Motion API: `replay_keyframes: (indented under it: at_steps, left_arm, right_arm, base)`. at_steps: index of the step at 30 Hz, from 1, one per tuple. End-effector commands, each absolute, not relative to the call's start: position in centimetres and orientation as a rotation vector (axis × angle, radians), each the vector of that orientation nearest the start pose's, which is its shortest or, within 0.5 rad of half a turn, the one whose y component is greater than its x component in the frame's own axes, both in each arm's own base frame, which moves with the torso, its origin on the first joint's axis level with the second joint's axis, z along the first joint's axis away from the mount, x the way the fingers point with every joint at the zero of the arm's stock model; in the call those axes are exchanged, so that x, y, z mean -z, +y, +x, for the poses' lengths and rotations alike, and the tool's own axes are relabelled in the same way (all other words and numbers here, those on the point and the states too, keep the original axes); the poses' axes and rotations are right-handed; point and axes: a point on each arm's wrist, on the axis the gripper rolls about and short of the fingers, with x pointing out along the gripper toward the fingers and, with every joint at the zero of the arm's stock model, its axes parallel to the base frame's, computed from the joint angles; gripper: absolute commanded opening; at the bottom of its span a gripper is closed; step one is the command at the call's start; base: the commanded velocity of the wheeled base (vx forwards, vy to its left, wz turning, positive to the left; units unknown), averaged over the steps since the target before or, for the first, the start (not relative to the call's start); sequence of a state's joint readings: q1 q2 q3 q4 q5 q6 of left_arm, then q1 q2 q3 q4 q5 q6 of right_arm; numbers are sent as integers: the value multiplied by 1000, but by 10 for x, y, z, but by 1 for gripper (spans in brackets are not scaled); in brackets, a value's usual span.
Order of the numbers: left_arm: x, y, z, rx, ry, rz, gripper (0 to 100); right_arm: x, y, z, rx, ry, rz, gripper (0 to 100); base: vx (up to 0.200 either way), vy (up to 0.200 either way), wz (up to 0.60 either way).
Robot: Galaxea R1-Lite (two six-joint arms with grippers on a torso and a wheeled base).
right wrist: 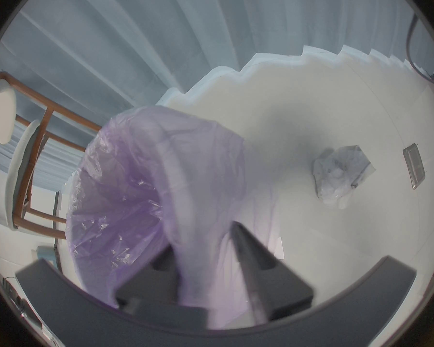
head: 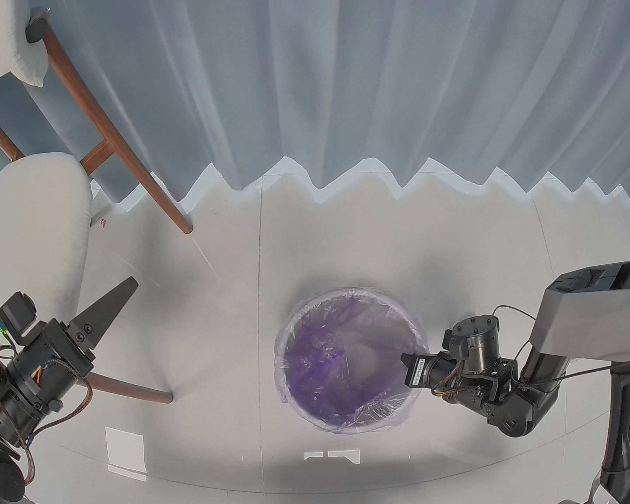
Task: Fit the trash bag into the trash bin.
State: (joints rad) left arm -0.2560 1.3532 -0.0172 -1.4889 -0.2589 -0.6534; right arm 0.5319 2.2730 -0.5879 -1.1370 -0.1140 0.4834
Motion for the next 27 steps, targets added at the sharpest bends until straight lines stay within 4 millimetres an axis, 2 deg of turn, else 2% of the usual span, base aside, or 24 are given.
replay_keyframes:
  at_steps: [1, 6, 12, 16, 17, 19, 22, 25, 26, 27]
  left_arm:
    - [-158, -42, 136, 555, -2, -637, 100]
    - [-159, -41, 132, 560, 5, -630, 100]
    - [-160, -39, 121, 570, -1, -544, 100]
    - [-163, -37, 115, 567, -38, -491, 100]
    - [-163, -37, 115, 567, -38, -491, 100]
    - [-165, -35, 108, 571, -62, -460, 100]
    - [-166, -33, 98, 576, -65, -455, 100]
    - [-165, -31, 95, 562, -53, -454, 100]
    - [-164, -30, 93, 551, -54, -445, 100]
    - [-164, -30, 93, 551, -54, -445, 100]
  right_arm:
    - [6, 172, 297, -254, 579, 303, 100]
    - [3, 173, 294, -247, 569, 308, 100]
    - [-15, 173, 292, -259, 491, 356, 100]
    - [-36, 165, 267, -292, 463, 378, 100]
    - [-36, 165, 267, -292, 463, 378, 100]
    - [-48, 156, 243, -332, 466, 399, 100]
    - [-58, 140, 220, -341, 451, 408, 100]
    - [-64, 130, 207, -338, 433, 413, 100]
    - [-69, 120, 197, -328, 418, 418, 100]
    - [-69, 120, 197, -328, 418, 418, 100]
  base:
    - [0, 0, 0]
    - [0, 0, 0]
    - [0, 0, 0]
    - [0, 0, 0]
    - [0, 0, 0]
    - [0, 0, 0]
    - [0, 0, 0]
    - [0, 0, 0]
    - [0, 0, 0]
    - [0, 0, 0]
